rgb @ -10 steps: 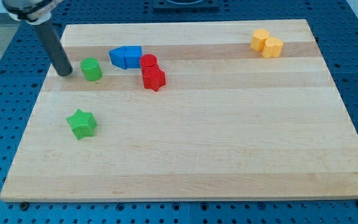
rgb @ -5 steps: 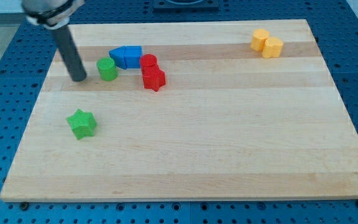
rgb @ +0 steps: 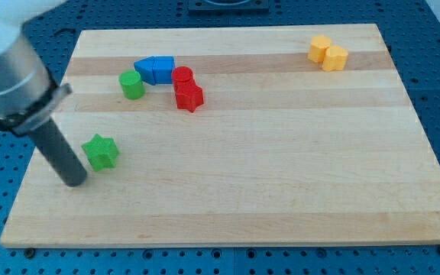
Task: Push green star into green circle
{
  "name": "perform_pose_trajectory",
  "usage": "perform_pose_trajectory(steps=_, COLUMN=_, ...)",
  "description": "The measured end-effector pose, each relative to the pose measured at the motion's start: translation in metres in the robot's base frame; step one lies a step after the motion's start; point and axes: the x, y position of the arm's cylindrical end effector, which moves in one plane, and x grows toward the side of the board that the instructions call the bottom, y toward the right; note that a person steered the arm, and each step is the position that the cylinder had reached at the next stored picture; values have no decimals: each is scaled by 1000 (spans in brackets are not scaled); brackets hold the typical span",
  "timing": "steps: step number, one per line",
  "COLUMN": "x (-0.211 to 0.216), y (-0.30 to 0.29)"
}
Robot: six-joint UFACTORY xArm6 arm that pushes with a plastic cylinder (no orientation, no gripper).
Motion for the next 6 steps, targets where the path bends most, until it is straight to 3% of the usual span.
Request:
perform_pose_trajectory(steps=1, x=-12, y=42)
perform_pose_trajectory(steps=2, x=-52, y=48)
perform_pose_trajectory(steps=3, x=-65, y=47)
perform_pose_trajectory(steps=4, x=-33, y=46)
perform_pose_trajectory(steps=6, x=-39, y=-13)
